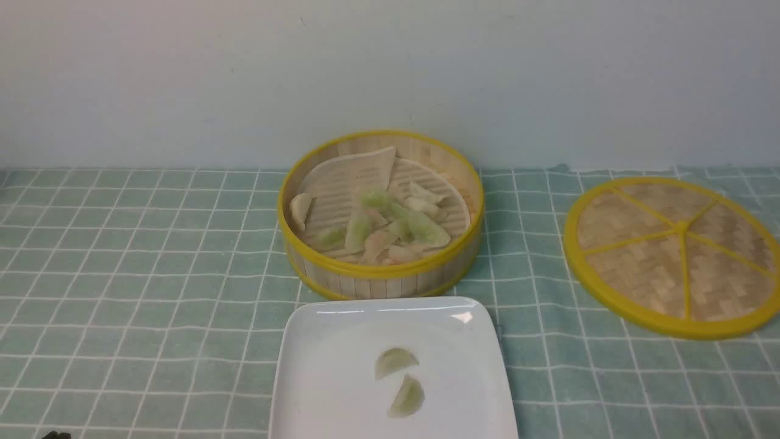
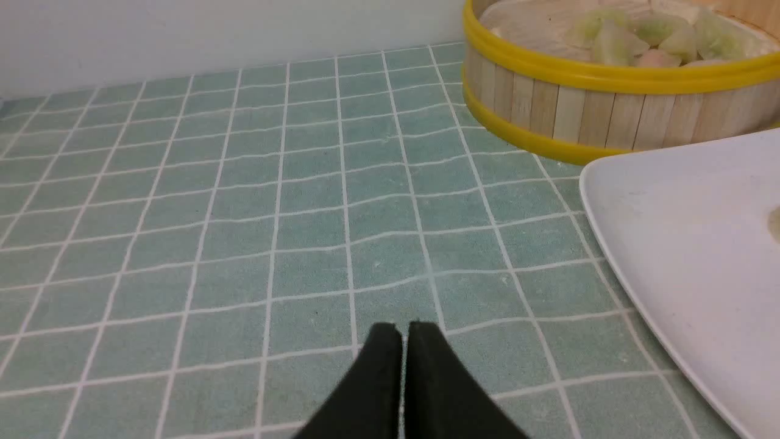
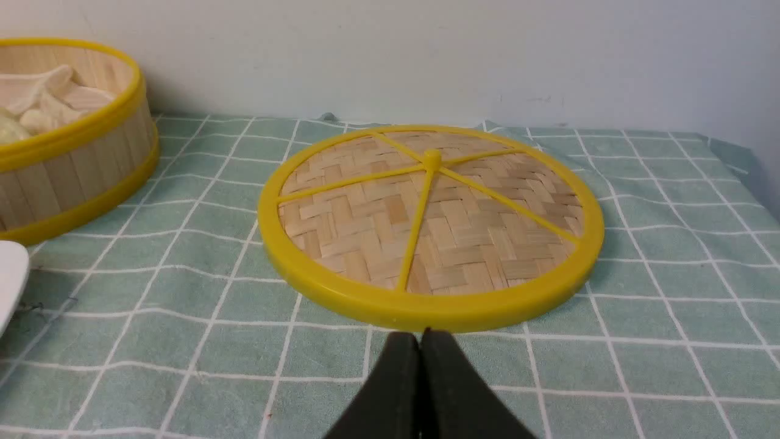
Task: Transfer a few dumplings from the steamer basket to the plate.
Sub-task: Use the left arm to grab a dumpling from the steamer
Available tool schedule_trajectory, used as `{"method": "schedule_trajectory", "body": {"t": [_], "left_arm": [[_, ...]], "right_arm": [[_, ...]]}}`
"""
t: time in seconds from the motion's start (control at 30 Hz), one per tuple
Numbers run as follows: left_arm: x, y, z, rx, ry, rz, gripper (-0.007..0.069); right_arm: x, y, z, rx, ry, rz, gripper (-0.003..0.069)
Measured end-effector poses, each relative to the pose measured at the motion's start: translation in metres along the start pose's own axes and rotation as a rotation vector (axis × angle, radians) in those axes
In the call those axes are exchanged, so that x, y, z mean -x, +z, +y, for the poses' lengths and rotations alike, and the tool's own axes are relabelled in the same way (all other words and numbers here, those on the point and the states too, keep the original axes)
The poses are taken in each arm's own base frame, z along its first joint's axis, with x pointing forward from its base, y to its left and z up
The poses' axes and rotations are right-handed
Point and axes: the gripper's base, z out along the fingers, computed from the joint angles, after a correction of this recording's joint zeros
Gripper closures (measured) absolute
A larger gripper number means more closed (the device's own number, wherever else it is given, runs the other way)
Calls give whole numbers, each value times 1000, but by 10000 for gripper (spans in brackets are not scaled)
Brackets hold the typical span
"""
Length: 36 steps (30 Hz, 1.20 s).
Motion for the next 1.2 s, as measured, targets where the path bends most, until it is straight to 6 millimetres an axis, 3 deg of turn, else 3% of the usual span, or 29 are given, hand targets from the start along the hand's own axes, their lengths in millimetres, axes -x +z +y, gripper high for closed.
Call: {"method": "schedule_trajectory", "body": {"t": [0.7, 0.9, 1.03, 1.1, 1.2], "left_arm": [[2, 0, 1, 10, 15, -23, 631], [19, -2, 1, -15, -254, -214, 631], [37, -8, 9, -19, -544, -435, 631], [44, -13, 15, -5, -658, -545, 631], [68, -26, 15, -45, -710, -615, 631]], "right_arm": [[0, 0, 0, 0, 0, 0, 673], [0, 0, 0, -2, -10, -1, 673], [1, 0, 0, 4, 12, -26, 673], [5, 1, 2, 25, 121, -80, 673], [23, -3, 1, 84, 489, -269, 673]]}}
